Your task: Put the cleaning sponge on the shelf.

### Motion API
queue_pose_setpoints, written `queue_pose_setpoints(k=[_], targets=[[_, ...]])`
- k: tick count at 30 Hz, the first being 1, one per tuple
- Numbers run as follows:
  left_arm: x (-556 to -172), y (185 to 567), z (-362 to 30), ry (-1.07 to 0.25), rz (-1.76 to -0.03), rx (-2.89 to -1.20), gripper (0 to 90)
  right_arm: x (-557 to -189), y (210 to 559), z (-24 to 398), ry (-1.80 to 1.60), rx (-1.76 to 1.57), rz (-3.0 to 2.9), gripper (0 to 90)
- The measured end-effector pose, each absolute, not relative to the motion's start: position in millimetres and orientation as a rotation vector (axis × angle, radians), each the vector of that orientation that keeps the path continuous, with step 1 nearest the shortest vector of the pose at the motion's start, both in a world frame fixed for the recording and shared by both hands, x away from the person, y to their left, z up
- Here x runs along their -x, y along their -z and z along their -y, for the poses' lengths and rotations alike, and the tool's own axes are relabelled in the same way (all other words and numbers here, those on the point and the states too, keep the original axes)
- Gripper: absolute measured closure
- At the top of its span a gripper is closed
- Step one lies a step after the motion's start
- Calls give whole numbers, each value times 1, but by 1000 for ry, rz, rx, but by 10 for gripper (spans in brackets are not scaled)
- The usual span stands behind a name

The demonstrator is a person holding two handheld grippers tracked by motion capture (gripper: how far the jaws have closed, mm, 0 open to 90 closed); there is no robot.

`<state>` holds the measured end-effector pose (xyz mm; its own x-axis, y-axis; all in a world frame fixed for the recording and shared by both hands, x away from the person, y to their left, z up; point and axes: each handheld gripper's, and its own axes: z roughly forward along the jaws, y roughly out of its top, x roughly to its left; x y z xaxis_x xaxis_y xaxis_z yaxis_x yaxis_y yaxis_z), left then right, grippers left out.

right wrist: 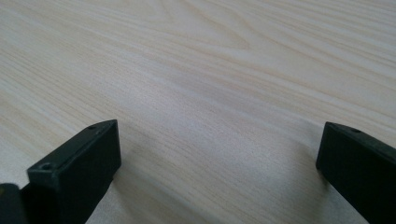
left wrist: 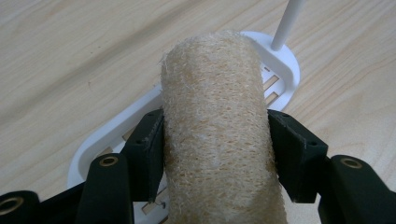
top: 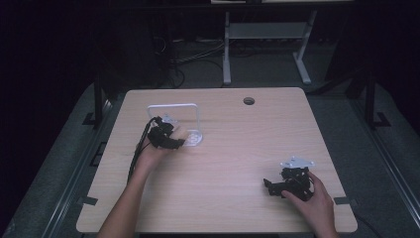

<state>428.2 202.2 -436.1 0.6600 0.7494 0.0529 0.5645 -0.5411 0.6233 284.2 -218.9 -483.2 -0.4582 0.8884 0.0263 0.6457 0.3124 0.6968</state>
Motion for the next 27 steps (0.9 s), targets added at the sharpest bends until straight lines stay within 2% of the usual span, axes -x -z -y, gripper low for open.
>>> queue_pose_setpoints(k=[16,21,27], targets=[[-434,446,-202,-418,-1053,-2317,396,-284,483,219,-923,-1369,-2222,0],[-432,443,-203,-419,-1062,-2311,308,-284,483,219,-923,-1370,-2222,0],[-425,430,-206,-447,-1063,-2282,287,-284,483,219,-923,-1370,-2222,0]])
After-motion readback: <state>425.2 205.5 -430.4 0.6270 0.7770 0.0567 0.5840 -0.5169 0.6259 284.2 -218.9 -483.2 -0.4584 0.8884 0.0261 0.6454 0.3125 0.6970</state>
